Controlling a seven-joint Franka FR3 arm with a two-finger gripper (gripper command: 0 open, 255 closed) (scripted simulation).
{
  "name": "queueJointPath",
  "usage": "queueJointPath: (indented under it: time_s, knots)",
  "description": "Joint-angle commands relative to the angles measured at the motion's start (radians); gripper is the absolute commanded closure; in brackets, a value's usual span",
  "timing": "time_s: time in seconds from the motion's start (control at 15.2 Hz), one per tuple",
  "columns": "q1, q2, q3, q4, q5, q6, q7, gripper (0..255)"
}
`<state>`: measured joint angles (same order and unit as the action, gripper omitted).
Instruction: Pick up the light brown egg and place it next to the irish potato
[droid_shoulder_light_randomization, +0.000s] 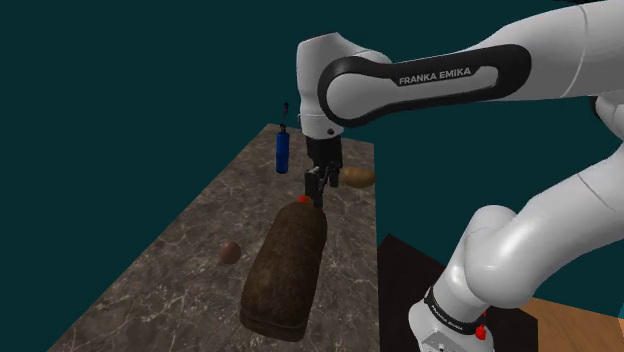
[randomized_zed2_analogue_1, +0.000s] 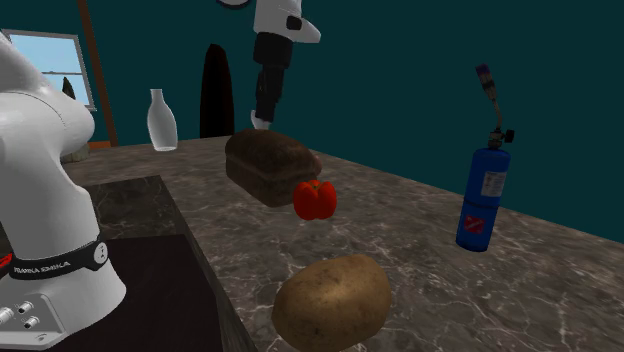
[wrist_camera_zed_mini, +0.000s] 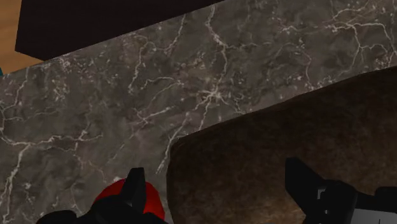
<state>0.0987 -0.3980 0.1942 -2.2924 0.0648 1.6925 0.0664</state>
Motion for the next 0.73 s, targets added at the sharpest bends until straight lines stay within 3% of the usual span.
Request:
queueJointPath:
  time_s: [0.0, 0.66]
  knots:
    - [0.01, 0.07, 0.033, 0.039, -0.006, 0.028, 0.038, 0]
    - [0.066, 0.466, 0.149, 0.318, -0.124, 0.098, 0.229, 0]
